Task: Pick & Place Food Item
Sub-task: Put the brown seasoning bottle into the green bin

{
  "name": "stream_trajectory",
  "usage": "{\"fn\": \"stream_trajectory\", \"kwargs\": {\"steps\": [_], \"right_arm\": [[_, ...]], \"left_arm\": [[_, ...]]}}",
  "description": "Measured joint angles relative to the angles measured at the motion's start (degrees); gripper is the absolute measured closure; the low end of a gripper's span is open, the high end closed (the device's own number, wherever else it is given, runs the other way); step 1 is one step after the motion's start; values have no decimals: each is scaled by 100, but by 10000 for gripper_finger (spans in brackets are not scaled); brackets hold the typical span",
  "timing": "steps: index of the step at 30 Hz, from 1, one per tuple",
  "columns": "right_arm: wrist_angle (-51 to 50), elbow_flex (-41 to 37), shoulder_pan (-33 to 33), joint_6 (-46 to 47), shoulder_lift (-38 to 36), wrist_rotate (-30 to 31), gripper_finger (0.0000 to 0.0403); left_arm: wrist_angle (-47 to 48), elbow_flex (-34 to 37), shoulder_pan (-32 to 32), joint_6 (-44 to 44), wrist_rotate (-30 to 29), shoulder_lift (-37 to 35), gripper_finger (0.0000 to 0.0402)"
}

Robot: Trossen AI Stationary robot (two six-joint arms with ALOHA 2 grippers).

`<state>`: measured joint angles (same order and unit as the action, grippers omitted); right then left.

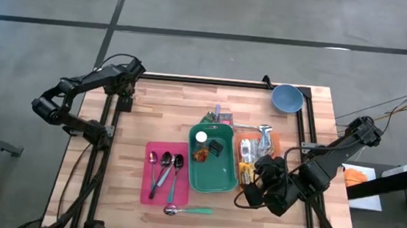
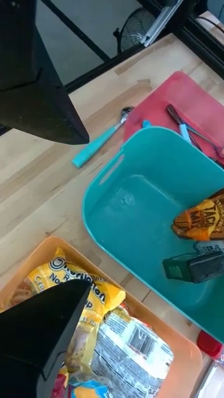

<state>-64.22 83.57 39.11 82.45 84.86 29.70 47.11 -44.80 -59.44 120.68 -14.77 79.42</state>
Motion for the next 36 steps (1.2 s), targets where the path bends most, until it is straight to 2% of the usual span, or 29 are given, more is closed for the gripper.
{"fn": "stream_trajectory", "kwargs": {"steps": [8, 15, 19, 29, 36], "right_arm": [[25, 30, 0, 6, 0, -5, 34], [35, 44, 0, 8, -2, -5, 34], [63, 44, 0, 8, -2, -5, 34], [78, 44, 0, -2, -2, 18, 34], [216, 44, 0, -34, -2, 25, 34]], "left_arm": [[-327, -37, 27, -262, 47, 10, 237], [-486, -57, 37, -518, 258, 7, 240], [-624, -57, 37, -586, 404, 13, 211], [-702, -41, 37, -960, 754, 13, 81], [-1089, -41, 37, -1297, 808, 13, 35]]}}
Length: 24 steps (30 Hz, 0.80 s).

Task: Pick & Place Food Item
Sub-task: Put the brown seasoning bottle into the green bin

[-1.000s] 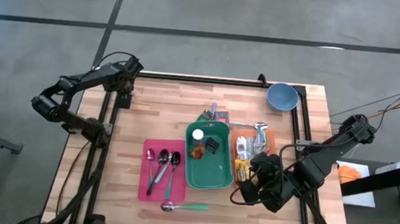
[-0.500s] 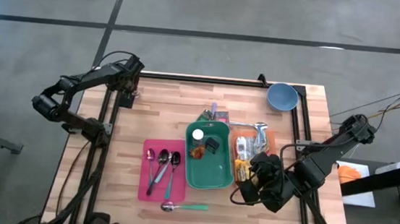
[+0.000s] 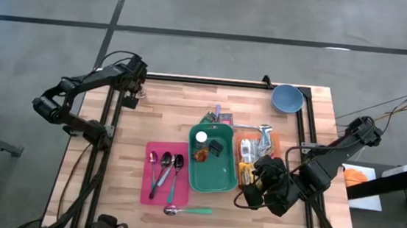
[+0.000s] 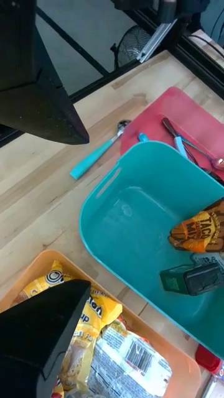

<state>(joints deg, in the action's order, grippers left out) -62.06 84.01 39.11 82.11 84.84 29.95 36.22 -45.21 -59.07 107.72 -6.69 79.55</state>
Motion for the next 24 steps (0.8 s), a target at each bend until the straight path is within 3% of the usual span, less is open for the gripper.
{"fn": "stream_trajectory", "kwargs": {"steps": [17, 24], "right_arm": [[308, 0, 0, 43, 0, -2, 34], [487, 0, -2, 48, 0, 0, 34]], "left_arm": [[-89, -7, -269, 129, -24, 168, 30], [-286, -9, -269, 19, 242, 470, 30]]}}
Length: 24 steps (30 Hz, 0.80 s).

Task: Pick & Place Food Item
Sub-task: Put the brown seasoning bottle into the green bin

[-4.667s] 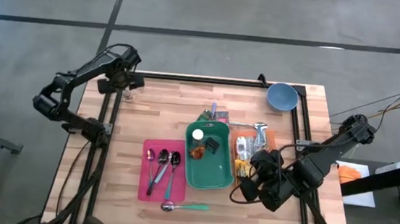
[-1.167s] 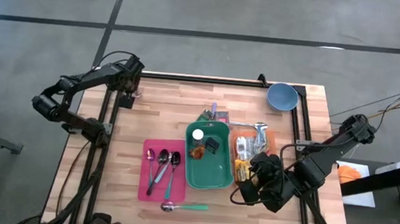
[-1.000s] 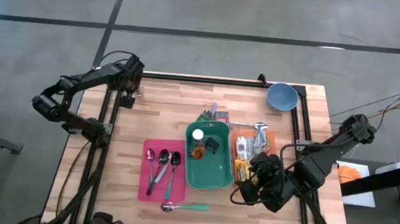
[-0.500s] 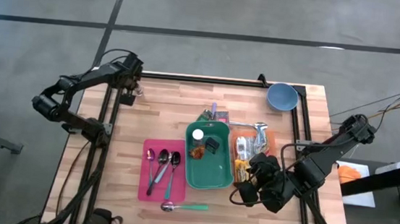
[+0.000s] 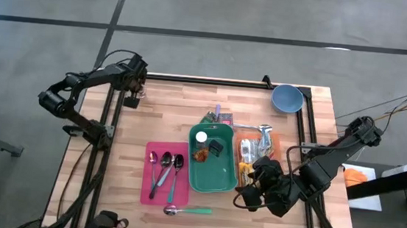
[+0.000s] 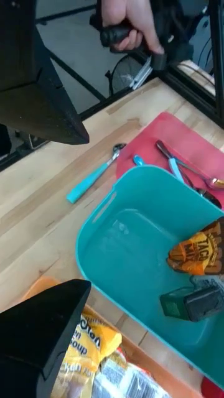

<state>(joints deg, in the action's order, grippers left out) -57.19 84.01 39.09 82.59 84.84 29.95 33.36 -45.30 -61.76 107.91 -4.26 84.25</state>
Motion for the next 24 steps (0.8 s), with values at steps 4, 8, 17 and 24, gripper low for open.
{"fn": "stream_trajectory", "kwargs": {"steps": [4, 8, 17, 24], "right_arm": [[79, 0, 0, 121, 0, 0, 34], [83, 0, 2, 258, 0, 2, 34], [188, 0, 2, 279, 0, 2, 34], [221, 0, 2, 262, 0, 4, 34]], "left_arm": [[-46, 0, 4, -12, 89, 63, 30], [-41, 0, 0, -5, 88, 68, 30], [-37, 0, -56, 6, -18, 68, 87], [-59, 0, -61, -73, -43, 68, 174]]}}
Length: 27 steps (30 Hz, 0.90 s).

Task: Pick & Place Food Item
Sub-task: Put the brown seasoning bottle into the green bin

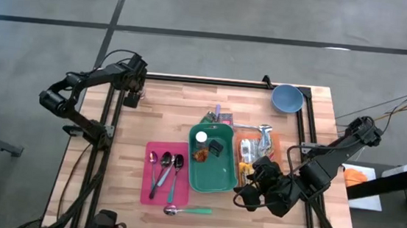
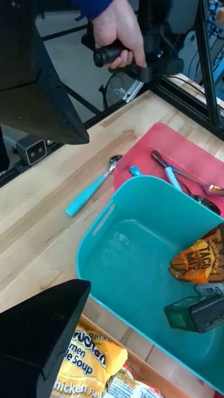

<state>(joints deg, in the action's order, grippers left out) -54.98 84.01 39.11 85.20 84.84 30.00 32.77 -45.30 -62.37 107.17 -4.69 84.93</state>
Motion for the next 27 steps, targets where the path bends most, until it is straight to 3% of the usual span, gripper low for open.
{"fn": "stream_trajectory", "kwargs": {"steps": [8, 15, 21, 27], "right_arm": [[4, 0, 0, -8, 0, 4, 34], [45, 0, 21, -32, 0, -7, 34], [82, 0, 81, -123, 0, -25, 34], [292, 0, 96, -381, 0, -28, 34]], "left_arm": [[93, 27, 0, -733, 283, 21, 297], [119, 10, 9, -1873, 638, -48, 395], [122, 7, 9, -2177, 829, -204, 366], [127, 7, 9, -2191, 869, -355, 294]]}}
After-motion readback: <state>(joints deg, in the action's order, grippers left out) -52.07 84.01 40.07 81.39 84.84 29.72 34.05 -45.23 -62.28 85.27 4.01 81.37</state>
